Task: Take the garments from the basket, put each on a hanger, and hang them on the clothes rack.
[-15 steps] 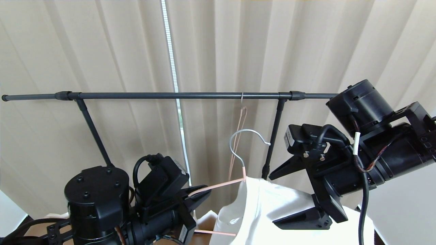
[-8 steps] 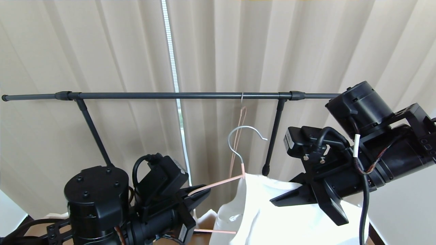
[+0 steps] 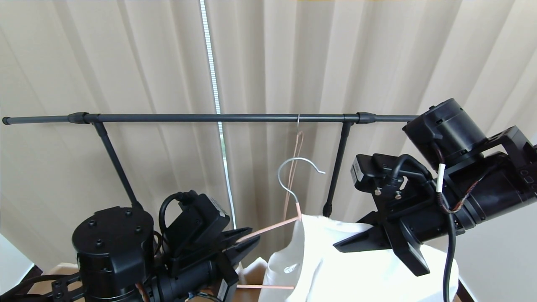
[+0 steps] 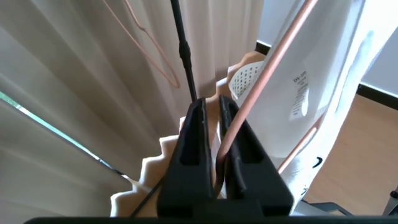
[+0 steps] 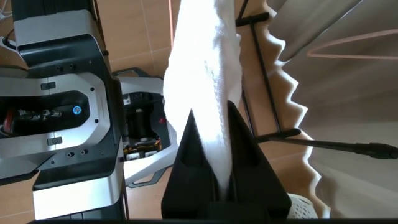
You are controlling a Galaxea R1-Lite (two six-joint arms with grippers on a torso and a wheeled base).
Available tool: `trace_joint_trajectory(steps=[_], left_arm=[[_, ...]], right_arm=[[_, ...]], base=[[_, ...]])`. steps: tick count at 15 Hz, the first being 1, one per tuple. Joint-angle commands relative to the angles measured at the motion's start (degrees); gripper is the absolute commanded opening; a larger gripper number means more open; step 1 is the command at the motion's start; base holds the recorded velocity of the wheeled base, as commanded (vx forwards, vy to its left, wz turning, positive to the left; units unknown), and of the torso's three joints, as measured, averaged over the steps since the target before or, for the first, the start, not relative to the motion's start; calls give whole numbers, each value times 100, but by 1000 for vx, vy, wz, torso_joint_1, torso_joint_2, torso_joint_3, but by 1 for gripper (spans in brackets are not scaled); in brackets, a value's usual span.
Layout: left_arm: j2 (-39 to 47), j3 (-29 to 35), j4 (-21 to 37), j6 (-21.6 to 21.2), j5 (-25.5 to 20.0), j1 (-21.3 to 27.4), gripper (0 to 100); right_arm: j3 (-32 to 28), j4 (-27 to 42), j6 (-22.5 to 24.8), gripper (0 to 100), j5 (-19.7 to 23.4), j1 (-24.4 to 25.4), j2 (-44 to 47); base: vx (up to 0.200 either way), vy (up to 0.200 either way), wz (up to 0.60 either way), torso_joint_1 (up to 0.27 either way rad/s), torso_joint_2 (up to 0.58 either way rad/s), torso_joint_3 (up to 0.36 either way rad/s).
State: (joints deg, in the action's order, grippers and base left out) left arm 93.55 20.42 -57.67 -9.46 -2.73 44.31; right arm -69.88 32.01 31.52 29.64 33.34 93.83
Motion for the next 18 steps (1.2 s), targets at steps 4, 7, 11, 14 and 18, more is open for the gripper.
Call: trace_joint_trajectory(steps=[4, 7, 11, 14, 18], left_arm=[[-302, -108, 11, 14, -8, -10, 100], [-698, -381, 19, 120, -8, -265, 100], [-821, -891, 72, 902, 36, -599, 100], [-584, -908, 353, 1508, 45, -538, 100], [137, -724, 397, 2176, 176, -72, 100]], right_arm=[[9, -2, 12, 0, -81, 6, -119], [0, -11, 20, 0, -705, 6, -242], [352, -784, 20, 0, -1469, 23, -603], [1029, -1874, 29, 0, -1988, 111, -823], [1556, -2621, 29, 0, -2550, 410, -1016]], base=[[0, 0, 0, 0, 0, 0], [0, 0, 0, 0, 0, 0], [0, 0, 0, 0, 0, 0], [0, 0, 0, 0, 0, 0], [0, 0, 0, 0, 0, 0]])
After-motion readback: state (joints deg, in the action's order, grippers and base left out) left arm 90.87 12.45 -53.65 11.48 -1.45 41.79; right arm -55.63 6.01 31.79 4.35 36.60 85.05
